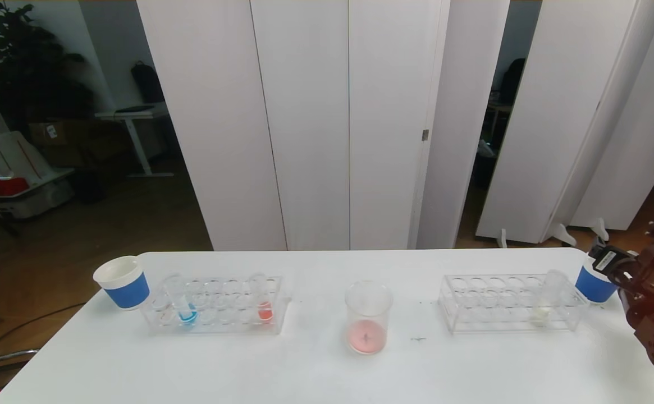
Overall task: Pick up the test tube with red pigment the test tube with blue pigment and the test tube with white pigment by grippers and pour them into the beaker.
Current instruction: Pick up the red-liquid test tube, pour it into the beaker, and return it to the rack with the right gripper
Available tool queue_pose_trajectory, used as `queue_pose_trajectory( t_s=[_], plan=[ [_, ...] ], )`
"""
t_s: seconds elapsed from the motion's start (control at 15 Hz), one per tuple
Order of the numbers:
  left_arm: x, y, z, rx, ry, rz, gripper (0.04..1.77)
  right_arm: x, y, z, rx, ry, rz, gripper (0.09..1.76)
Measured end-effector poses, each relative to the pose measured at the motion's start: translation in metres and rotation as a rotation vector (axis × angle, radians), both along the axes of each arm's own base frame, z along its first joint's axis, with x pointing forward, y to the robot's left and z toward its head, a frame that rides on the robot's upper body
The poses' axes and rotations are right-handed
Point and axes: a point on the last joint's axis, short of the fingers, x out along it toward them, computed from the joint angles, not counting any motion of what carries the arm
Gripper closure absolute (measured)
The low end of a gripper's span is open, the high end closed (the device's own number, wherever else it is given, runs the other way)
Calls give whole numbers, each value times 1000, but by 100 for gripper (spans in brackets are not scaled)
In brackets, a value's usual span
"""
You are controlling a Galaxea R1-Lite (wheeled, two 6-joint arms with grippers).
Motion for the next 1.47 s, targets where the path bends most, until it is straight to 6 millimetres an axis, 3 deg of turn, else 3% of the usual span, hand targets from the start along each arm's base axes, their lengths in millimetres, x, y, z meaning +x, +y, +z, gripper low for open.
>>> queue_pose_trajectory(
  t_s=[0.33, 0.53, 1.07, 1.47],
  plan=[
    [0, 0, 0, 0, 0, 0, 6, -1, 0, 1, -35, 26, 3, 11],
    [0, 0, 0, -1, 0, -1, 6, -5, 3, 11, -37, 26, 35, 11],
    [0, 0, 0, -1, 0, -1, 6, -28, 12, 74, -101, 49, 183, 11],
    [0, 0, 0, 0, 0, -1, 6, -63, 25, 116, -112, 92, 322, 11]
  ],
)
